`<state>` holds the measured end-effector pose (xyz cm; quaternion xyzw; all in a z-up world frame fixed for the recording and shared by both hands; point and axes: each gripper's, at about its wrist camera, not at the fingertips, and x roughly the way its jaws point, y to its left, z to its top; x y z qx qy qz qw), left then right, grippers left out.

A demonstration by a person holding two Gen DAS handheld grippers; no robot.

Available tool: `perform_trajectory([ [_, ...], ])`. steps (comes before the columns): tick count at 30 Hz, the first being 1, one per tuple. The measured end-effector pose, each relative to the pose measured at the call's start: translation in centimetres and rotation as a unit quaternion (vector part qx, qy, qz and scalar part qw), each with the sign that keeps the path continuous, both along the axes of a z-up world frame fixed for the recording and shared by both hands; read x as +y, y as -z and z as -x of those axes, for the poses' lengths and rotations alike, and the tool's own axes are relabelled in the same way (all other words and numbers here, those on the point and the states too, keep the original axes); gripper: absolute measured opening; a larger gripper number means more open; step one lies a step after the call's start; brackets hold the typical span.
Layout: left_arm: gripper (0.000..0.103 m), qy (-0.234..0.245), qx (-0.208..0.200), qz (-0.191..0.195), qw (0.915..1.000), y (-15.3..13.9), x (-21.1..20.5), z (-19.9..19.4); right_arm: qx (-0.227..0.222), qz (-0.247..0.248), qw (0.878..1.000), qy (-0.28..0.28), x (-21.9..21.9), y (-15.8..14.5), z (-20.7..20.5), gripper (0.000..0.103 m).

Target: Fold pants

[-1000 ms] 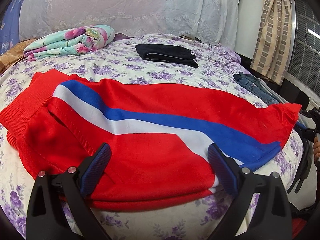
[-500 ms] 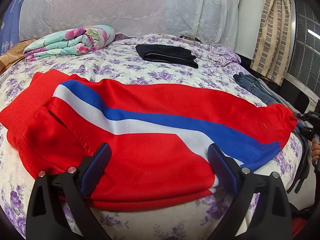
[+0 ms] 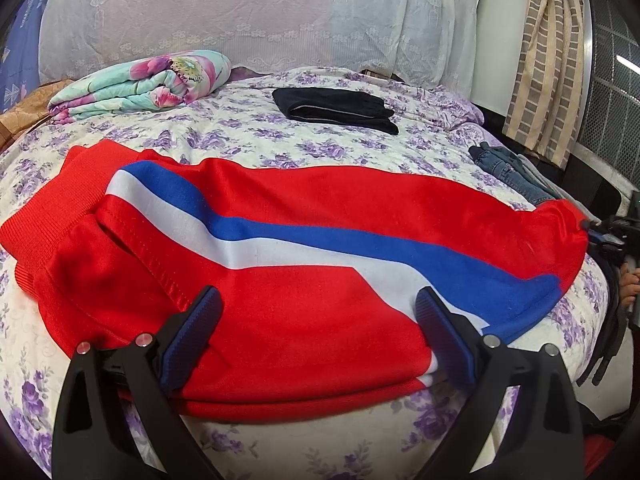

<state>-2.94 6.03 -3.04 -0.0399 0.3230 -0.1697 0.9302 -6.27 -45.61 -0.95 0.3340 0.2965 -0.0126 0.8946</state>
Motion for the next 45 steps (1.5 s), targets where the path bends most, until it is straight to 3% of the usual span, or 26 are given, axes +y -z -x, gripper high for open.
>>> perform_trajectory([
  [1, 0.095, 0.000, 0.000, -0.001, 1.0000, 0.0, 0.0, 0.0, -0.007, 0.010, 1.000, 0.003, 0.2, -0.6, 0.8, 0.062],
  [2, 0.095, 0.000, 0.000, -0.001, 1.0000, 0.0, 0.0, 0.0, -0.011, 0.026, 1.000, 0.001, 0.6, -1.1, 1.6, 0.064],
  [4, 0.095, 0.000, 0.000, 0.000, 1.0000, 0.0, 0.0, 0.0, 0.000, 0.031, 0.999, -0.012, 1.1, -1.0, 1.8, 0.064],
  [7, 0.095, -0.001, 0.000, -0.001, 1.0000, 0.0, -0.1, 0.0, 0.018, -0.010, 1.000, -0.022, 1.0, 0.8, 0.6, 0.064],
  [11, 0.095, -0.003, 0.001, -0.006, 1.0000, 0.0, -0.2, -0.1, 0.025, 0.012, 0.999, -0.027, 1.8, 1.7, -2.8, 0.063],
  [12, 0.095, -0.004, 0.001, -0.007, 1.0000, 0.0, -0.2, -0.1, 0.026, 0.020, 0.999, -0.026, 2.0, 1.8, -3.4, 0.060],
  [13, 0.095, -0.006, 0.001, -0.007, 1.0000, 0.0, -0.2, -0.1, 0.022, 0.030, 0.999, -0.025, 2.4, 1.7, -3.9, 0.035],
  [14, 0.095, -0.008, 0.001, -0.008, 0.9999, 0.0, -0.2, -0.1, 0.007, 0.031, 0.999, -0.031, 2.8, 1.4, -4.0, 0.026],
  [16, 0.095, -0.015, 0.000, -0.013, 0.9998, 0.0, -0.3, 0.0, -0.056, 0.031, 0.997, -0.031, 3.5, -0.8, -2.4, 0.025],
  [18, 0.095, -0.020, -0.001, -0.020, 0.9996, 0.0, -0.4, 0.0, -0.099, 0.063, 0.992, -0.042, 4.4, -3.0, -0.3, 0.025],
  [20, 0.095, -0.025, 0.000, -0.028, 0.9993, 0.0, -0.6, 0.1, -0.078, 0.065, 0.994, -0.040, 3.7, -2.7, 1.0, 0.027],
  [23, 0.095, -0.023, 0.009, -0.030, 0.9993, -0.4, -0.9, 0.2, 0.028, 0.015, 0.999, -0.040, 0.8, 2.8, -0.1, 0.027],
  [24, 0.095, -0.023, 0.011, -0.027, 0.9993, -0.7, -0.9, 0.3, 0.005, 0.006, 0.999, -0.045, 0.5, 3.2, 0.5, 0.027],
  [26, 0.095, -0.006, 0.007, 0.007, 0.9999, -2.3, -0.8, 0.8, -0.003, 0.019, 0.999, -0.040, 0.7, 2.0, 1.4, 0.045],
  [28, 0.095, 0.006, -0.012, 0.027, 0.9995, -4.0, -1.0, 1.1, -0.026, 0.033, 0.999, 0.003, 0.2, 0.3, 2.6, 0.053],
  [30, 0.096, 0.014, -0.028, 0.026, 0.9992, -5.2, -1.8, 0.8, -0.040, 0.075, 0.994, 0.074, -0.8, -1.9, 4.0, 0.054],
  [32, 0.096, 0.030, -0.029, 0.019, 0.9989, -5.5, -3.3, -0.1, -0.067, 0.099, 0.989, 0.090, -0.7, -3.8, 4.5, 0.051],
  [35, 0.096, 0.049, 0.001, -0.014, 0.9987, -3.5, -6.2, -2.0, -0.086, 0.135, 0.987, 0.002, 3.7, -5.7, 2.4, 0.049],
  [37, 0.096, 0.065, 0.051, -0.065, 0.9944, -0.7, -8.4, -3.0, -0.081, 0.167, 0.979, -0.085, 8.9, -5.9, -0.8, 0.049],
  [38, 0.096, 0.064, 0.050, -0.082, 0.9933, -0.4, -8.8, -2.8, -0.079, 0.170, 0.975, -0.117, 10.6, -5.8, -1.8, 0.049],
  [42, 0.098, 0.079, 0.035, -0.080, 0.9931, -0.9, -7.8, -1.6, -0.066, 0.138, 0.960, -0.234, 16.0, -5.4, -7.5, 0.049],
  [44, 0.098, 0.061, 0.029, -0.069, 0.9953, -1.7, -6.7, -1.9, -0.053, 0.126, 0.955, -0.262, 17.6, -5.7, -10.8, 0.049],
  [45, 0.098, 0.051, 0.025, -0.058, 0.9967, -2.3, -6.2, -2.1, -0.042, 0.147, 0.952, -0.263, 18.8, -5.9, -12.3, 0.049],
])
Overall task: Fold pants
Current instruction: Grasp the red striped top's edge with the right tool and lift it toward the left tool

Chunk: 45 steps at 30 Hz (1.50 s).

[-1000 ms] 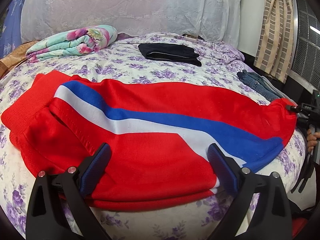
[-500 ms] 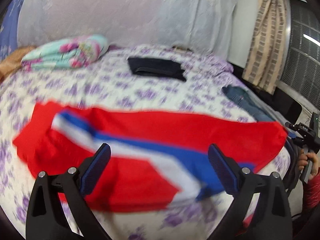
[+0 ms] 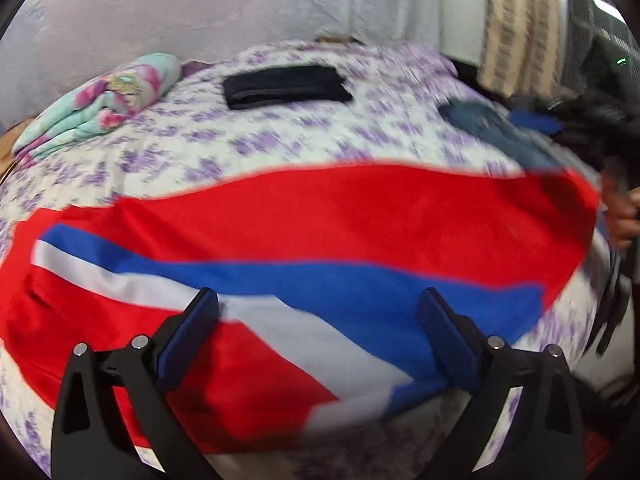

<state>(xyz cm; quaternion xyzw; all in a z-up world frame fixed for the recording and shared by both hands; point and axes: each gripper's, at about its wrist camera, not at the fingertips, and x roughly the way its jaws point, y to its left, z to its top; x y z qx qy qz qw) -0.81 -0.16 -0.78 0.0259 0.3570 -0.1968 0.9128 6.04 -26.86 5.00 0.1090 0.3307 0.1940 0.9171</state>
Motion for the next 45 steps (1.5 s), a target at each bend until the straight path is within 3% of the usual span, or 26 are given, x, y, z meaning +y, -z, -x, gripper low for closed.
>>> perform_trajectory([
  [3, 0.098, -0.031, -0.006, 0.050, 0.9982, -1.3, 1.6, -1.4, 0.025, 0.065, 0.997, -0.014, 2.4, 0.5, -5.4, 0.049],
  [5, 0.098, -0.050, 0.024, 0.079, 0.9953, 0.0, 2.5, -3.1, 0.068, 0.081, 0.994, -0.033, 3.4, 1.9, -8.1, 0.049],
  [7, 0.097, -0.060, 0.061, 0.085, 0.9927, 1.6, 2.5, -4.1, 0.088, 0.121, 0.988, -0.048, 5.1, 3.5, -10.2, 0.049],
  [9, 0.098, -0.046, 0.045, 0.091, 0.9937, 1.2, 2.5, -3.9, 0.090, 0.157, 0.982, -0.061, 6.5, 4.4, -10.5, 0.049],
  [14, 0.098, -0.041, 0.053, 0.122, 0.9902, 1.6, 3.3, -4.1, 0.061, 0.221, 0.962, -0.147, 11.3, 5.7, -6.6, 0.049],
  [18, 0.098, -0.040, 0.053, 0.136, 0.9885, 1.6, 3.6, -4.1, 0.050, 0.211, 0.954, -0.205, 13.1, 5.1, -2.4, 0.049],
  [21, 0.098, -0.039, 0.052, 0.143, 0.9875, 1.5, 3.7, -3.9, 0.051, 0.200, 0.955, -0.213, 13.3, 4.8, -0.8, 0.049],
  [24, 0.098, -0.039, 0.052, 0.147, 0.9870, 1.5, 3.8, -3.9, 0.065, 0.160, 0.962, -0.211, 12.5, 4.7, -0.2, 0.049],
  [27, 0.098, -0.039, 0.052, 0.142, 0.9877, 1.5, 3.7, -3.9, 0.114, 0.086, 0.963, -0.229, 11.6, 5.4, -0.8, 0.054],
  [29, 0.098, -0.038, 0.052, 0.140, 0.9881, 1.5, 3.7, -3.8, 0.167, 0.031, 0.953, -0.250, 11.4, 6.5, -1.7, 0.065],
  [32, 0.098, -0.037, 0.052, 0.138, 0.9883, 1.5, 3.7, -3.8, 0.200, -0.019, 0.943, -0.263, 11.8, 7.1, -3.3, 0.066],
  [33, 0.098, -0.037, 0.052, 0.137, 0.9885, 1.5, 3.6, -3.7, 0.219, -0.056, 0.937, -0.268, 11.8, 7.3, -4.1, 0.066],
  [36, 0.098, -0.035, 0.051, 0.132, 0.9893, 1.6, 3.5, -3.7, 0.284, -0.173, 0.907, -0.261, 11.5, 8.7, -7.0, 0.066],
  [39, 0.098, -0.035, 0.051, 0.128, 0.9899, 1.5, 3.4, -3.8, 0.333, -0.212, 0.879, -0.267, 13.8, 10.2, -9.4, 0.067],
  [41, 0.098, -0.034, 0.051, 0.124, 0.9903, 1.5, 3.3, -3.8, 0.349, -0.239, 0.868, -0.259, 15.3, 10.5, -11.0, 0.069],
  [43, 0.098, -0.034, 0.052, 0.120, 0.9908, 1.6, 3.2, -3.7, 0.357, -0.273, 0.860, -0.241, 15.7, 10.8, -12.2, 0.069],
  [45, 0.098, -0.034, 0.052, 0.113, 0.9916, 1.6, 3.1, -3.7, 0.324, -0.296, 0.877, -0.196, 14.7, 10.2, -13.8, 0.069],
])
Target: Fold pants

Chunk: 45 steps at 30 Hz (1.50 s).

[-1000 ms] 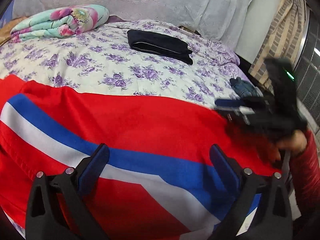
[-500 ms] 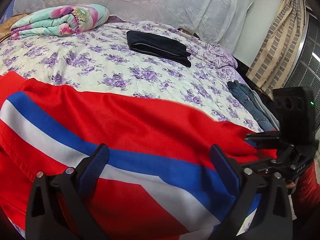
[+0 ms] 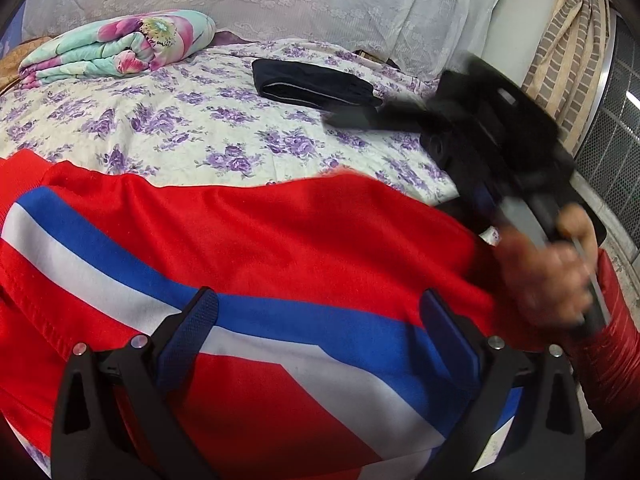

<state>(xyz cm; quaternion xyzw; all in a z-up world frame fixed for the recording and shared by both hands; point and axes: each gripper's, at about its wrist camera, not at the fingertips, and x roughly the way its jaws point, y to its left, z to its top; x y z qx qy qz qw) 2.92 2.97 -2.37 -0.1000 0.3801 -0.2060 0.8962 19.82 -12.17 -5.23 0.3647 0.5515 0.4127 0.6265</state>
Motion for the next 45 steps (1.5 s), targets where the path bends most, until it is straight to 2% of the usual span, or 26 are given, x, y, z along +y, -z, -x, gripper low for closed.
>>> perform_trajectory([
  [3, 0.098, 0.001, 0.000, -0.013, 0.9999, 0.0, -0.2, 0.1, -0.010, -0.009, 0.999, 0.039, -2.0, 0.1, -1.7, 0.064],
  [5, 0.098, 0.001, 0.000, -0.015, 0.9999, 0.0, -0.3, 0.1, -0.058, 0.042, 0.993, 0.091, -4.3, -0.5, -2.5, 0.062],
  [8, 0.098, 0.002, 0.000, -0.012, 0.9999, 0.0, -0.2, 0.1, -0.061, 0.051, 0.988, 0.129, -7.0, -1.0, -2.5, 0.058],
  [9, 0.098, 0.001, 0.000, -0.011, 0.9999, 0.0, -0.2, 0.1, -0.076, 0.057, 0.987, 0.130, -7.2, -1.7, -2.1, 0.056],
  [12, 0.098, 0.001, 0.001, -0.007, 1.0000, 0.0, 0.0, 0.0, -0.155, 0.102, 0.977, 0.108, -6.0, -4.5, 0.6, 0.047],
  [14, 0.098, 0.001, 0.001, -0.002, 1.0000, -0.1, 0.2, 0.0, -0.185, 0.103, 0.975, 0.071, -4.1, -5.5, 2.3, 0.044],
  [17, 0.098, -0.034, -0.009, -0.004, 0.9994, -0.8, 1.8, 0.5, -0.154, 0.092, 0.984, 0.015, -1.8, -4.5, 3.0, 0.044],
  [18, 0.098, -0.054, -0.017, -0.016, 0.9983, -1.1, 2.7, 0.8, -0.144, 0.103, 0.984, 0.009, -1.5, -3.8, 3.0, 0.044],
  [19, 0.098, -0.088, -0.027, -0.046, 0.9947, -1.3, 3.8, 1.2, -0.142, 0.125, 0.982, 0.011, -1.4, -3.0, 2.9, 0.044],
  [20, 0.097, -0.101, -0.031, -0.067, 0.9922, -1.3, 4.9, 1.4, -0.153, 0.176, 0.972, 0.028, -1.6, -1.9, 2.5, 0.040],
  [22, 0.097, -0.105, -0.029, -0.097, 0.9893, -1.0, 6.8, 2.0, -0.177, 0.192, 0.965, 0.035, -2.6, -0.9, 2.5, 0.010],
  [23, 0.096, -0.098, -0.027, -0.099, 0.9899, -0.9, 7.3, 2.4, -0.176, 0.192, 0.965, 0.045, -3.2, -0.7, 2.3, 0.009],
  [24, 0.096, -0.099, -0.025, -0.108, 0.9889, -0.9, 7.5, 3.1, -0.169, 0.187, 0.965, 0.064, -4.1, -0.9, 2.4, 0.012],
  [25, 0.096, -0.105, -0.031, -0.120, 0.9867, -1.0, 7.4, 3.6, -0.176, 0.196, 0.960, 0.089, -4.9, -1.3, 2.8, 0.027],
  [26, 0.096, -0.114, -0.050, -0.137, 0.9827, -1.4, 7.0, 4.4, -0.211, 0.231, 0.942, 0.121, -5.5, -2.7, 3.9, 0.043],
  [28, 0.097, -0.132, -0.096, -0.151, 0.9750, -2.4, 6.4, 5.8, -0.256, 0.239, 0.928, 0.126, -5.6, -4.0, 5.8, 0.050],
  [30, 0.098, -0.124, -0.125, -0.155, 0.9721, -3.3, 5.6, 6.3, -0.281, 0.226, 0.926, 0.113, -5.4, -5.2, 7.9, 0.062],
  [32, 0.098, -0.105, -0.114, -0.162, 0.9745, -3.4, 4.7, 5.2, -0.280, 0.213, 0.931, 0.095, -4.9, -5.2, 9.0, 0.076],
  [34, 0.098, -0.107, -0.068, -0.185, 0.9745, -1.6, 4.3, 2.8, -0.253, 0.237, 0.935, 0.076, -4.8, -3.8, 8.8, 0.077],
  [35, 0.099, -0.111, -0.029, -0.189, 0.9751, 0.0, 4.5, 1.2, -0.237, 0.251, 0.935, 0.076, -5.2, -2.9, 8.4, 0.077],
  [36, 0.098, -0.111, -0.014, -0.170, 0.9791, 0.2, 5.0, 0.6, -0.225, 0.235, 0.942, 0.082, -6.1, -2.3, 8.3, 0.076],
  [37, 0.098, -0.116, -0.022, -0.164, 0.9794, -0.2, 5.1, 0.8, -0.217, 0.210, 0.948, 0.097, -6.8, -2.3, 8.3, 0.077],
  [38, 0.098, -0.124, -0.023, -0.159, 0.9793, -0.5, 5.2, 0.9, -0.205, 0.203, 0.949, 0.128, -8.1, -2.8, 8.8, 0.077],
  [40, 0.098, -0.141, -0.024, -0.156, 0.9773, -0.4, 5.1, 1.4, -0.213, 0.196, 0.943, 0.165, -9.6, -4.2, 10.2, 0.077],
  [41, 0.098, -0.145, -0.030, -0.153, 0.9771, -0.5, 4.9, 1.7, -0.227, 0.176, 0.943, 0.169, -10.6, -5.0, 11.6, 0.077],
  [45, 0.098, -0.088, -0.067, -0.097, 0.9892, -1.7, 2.3, 4.0, -0.248, 0.153, 0.929, 0.230, -15.6, -6.7, 18.0, 0.077],
])
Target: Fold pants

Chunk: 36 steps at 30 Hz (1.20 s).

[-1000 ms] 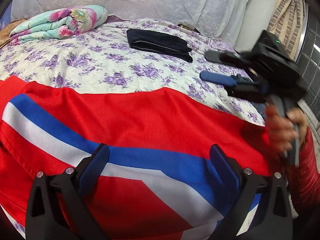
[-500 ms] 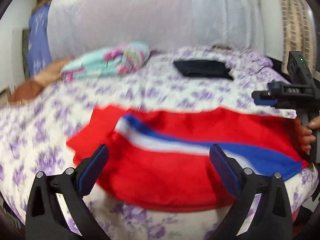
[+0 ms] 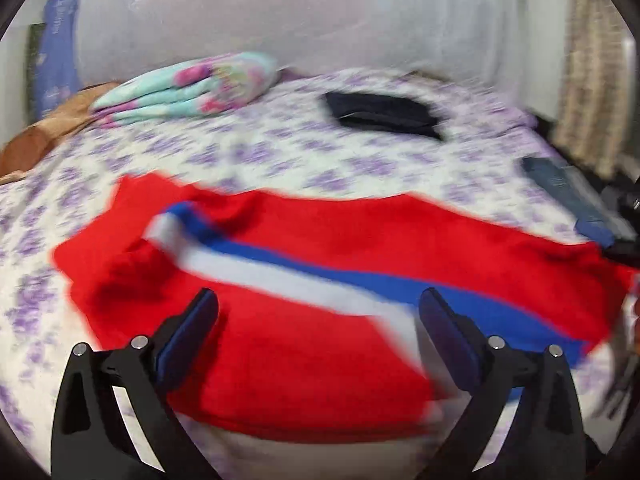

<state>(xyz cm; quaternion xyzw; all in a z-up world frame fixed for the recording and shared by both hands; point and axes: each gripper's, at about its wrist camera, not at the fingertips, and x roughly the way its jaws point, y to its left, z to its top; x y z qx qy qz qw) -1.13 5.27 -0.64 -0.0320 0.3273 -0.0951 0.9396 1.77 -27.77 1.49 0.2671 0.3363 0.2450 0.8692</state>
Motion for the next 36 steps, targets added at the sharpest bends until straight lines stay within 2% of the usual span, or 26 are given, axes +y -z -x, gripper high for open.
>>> perform_trajectory([
  [2, 0.098, 0.045, -0.010, 0.005, 0.9989, 0.0, -2.0, 0.4, 0.006, -0.024, 0.999, 0.044, -3.5, 0.0, 3.7, 0.077],
  [4, 0.098, 0.057, -0.002, -0.020, 0.9982, 1.1, -3.9, -0.2, 0.020, -0.042, 0.995, 0.084, -6.6, 0.3, 7.1, 0.077],
  [6, 0.098, 0.055, 0.021, -0.044, 0.9973, 1.9, -4.6, -1.1, 0.034, -0.031, 0.991, 0.126, -9.0, 0.2, 10.3, 0.077],
  [8, 0.098, 0.058, 0.020, -0.018, 0.9979, 1.9, -4.0, -1.1, 0.046, -0.004, 0.983, 0.176, -11.5, 0.0, 12.5, 0.079],
  [10, 0.098, 0.058, 0.022, 0.017, 0.9979, 2.0, -2.9, -1.1, 0.062, 0.009, 0.973, 0.221, -13.3, 0.6, 13.0, 0.079],
  [12, 0.098, 0.054, 0.021, 0.041, 0.9975, 2.0, -2.0, -1.2, 0.080, -0.010, 0.967, 0.240, -14.7, 2.0, 12.1, 0.079],
  [15, 0.098, 0.048, 0.016, 0.049, 0.9975, 2.2, -1.7, -0.3, 0.098, -0.047, 0.960, 0.259, -16.7, 4.8, 10.2, 0.077],
  [18, 0.098, 0.052, 0.011, 0.046, 0.9975, 2.2, -1.8, 0.1, 0.081, -0.034, 0.958, 0.272, -16.2, 5.0, 9.5, 0.073],
  [19, 0.098, 0.052, 0.009, 0.048, 0.9974, 2.2, -1.7, 0.2, 0.075, -0.029, 0.958, 0.276, -16.1, 5.0, 9.6, 0.057],
  [20, 0.098, 0.052, 0.009, 0.050, 0.9973, 2.2, -1.7, 0.2, 0.069, -0.013, 0.957, 0.280, -16.0, 5.2, 9.7, 0.037],
  [23, 0.098, 0.053, 0.008, 0.058, 0.9969, 2.2, -1.4, 0.3, 0.042, -0.042, 0.958, 0.281, -16.2, 5.9, 10.0, 0.023],
  [26, 0.098, 0.039, 0.007, 0.044, 0.9983, 2.2, -1.4, 0.5, 0.018, -0.014, 0.957, 0.290, -15.4, 4.9, 10.4, 0.021],
  [28, 0.098, 0.004, -0.008, 0.026, 0.9996, 2.0, -1.0, 1.4, -0.002, 0.006, 0.956, 0.293, -14.6, 3.1, 10.3, 0.020],
  [30, 0.098, -0.008, -0.018, 0.025, 0.9995, 1.7, 0.0, 2.1, -0.023, 0.014, 0.956, 0.291, -14.0, 1.1, 10.7, 0.017],
  [31, 0.098, -0.014, -0.020, 0.032, 0.9992, 1.4, 1.0, 2.6, -0.036, 0.026, 0.956, 0.290, -13.4, 0.0, 10.7, 0.014],
  [33, 0.098, -0.027, -0.023, 0.051, 0.9981, 0.9, 2.8, 3.2, -0.073, 0.084, 0.956, 0.273, -10.2, -3.0, 10.1, 0.014],
  [36, 0.098, -0.042, -0.033, 0.100, 0.9935, -0.1, 6.2, 4.2, -0.113, 0.145, 0.954, 0.235, -4.9, -5.5, 8.8, 0.014],
])
